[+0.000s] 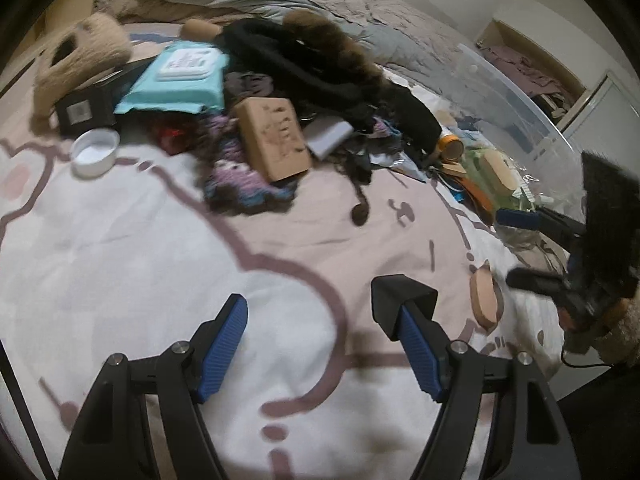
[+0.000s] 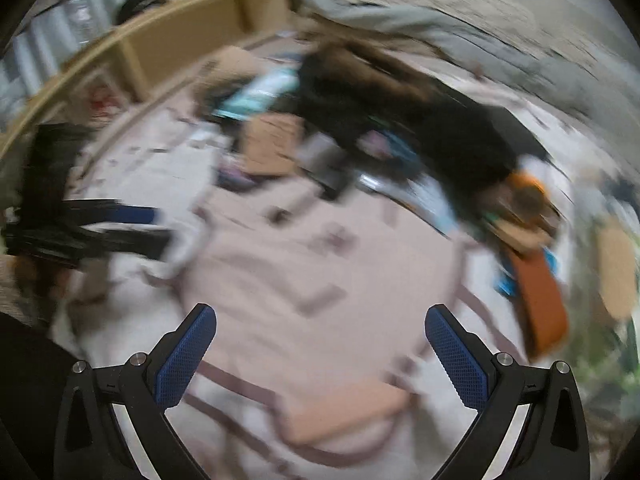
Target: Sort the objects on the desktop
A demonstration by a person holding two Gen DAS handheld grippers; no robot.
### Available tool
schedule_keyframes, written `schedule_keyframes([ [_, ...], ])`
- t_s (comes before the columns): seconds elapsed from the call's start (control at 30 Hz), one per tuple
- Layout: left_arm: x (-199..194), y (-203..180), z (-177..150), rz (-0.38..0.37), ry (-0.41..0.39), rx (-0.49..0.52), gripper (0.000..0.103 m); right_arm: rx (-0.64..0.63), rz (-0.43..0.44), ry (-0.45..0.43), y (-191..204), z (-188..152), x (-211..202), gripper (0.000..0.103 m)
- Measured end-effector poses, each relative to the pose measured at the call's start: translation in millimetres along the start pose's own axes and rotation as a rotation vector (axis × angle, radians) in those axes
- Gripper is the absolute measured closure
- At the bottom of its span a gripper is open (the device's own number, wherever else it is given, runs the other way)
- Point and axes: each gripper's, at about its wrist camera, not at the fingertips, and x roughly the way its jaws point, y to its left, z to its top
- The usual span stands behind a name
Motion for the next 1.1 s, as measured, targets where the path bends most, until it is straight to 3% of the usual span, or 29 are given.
schedule_keyframes([
  [0.17, 24, -21, 0, -0.038, 0.052, 0.058, 0.028, -0.042, 0.029, 0.051, 21, 9, 28, 0.0],
  [0.43, 37, -41, -7, -0.083, 0.095, 0.137, 0.029, 0.013, 0.049, 0.145, -2, 8, 61, 0.0],
  [0.57, 39, -46, -9, -0.059, 0.1, 0.166, 0.029, 0.068, 0.071, 0.171, -10, 6, 72, 0.0],
  [0.8, 33, -41, -9, -0.021, 0.093, 0.172, 0.029, 0.018, 0.05, 0.152, 0, 12, 75, 0.0],
  [1.1, 24, -43, -13, -0.029, 0.083, 0.21, 0.028, 0.073, 0.075, 0.131, -7, 18, 68, 0.0],
])
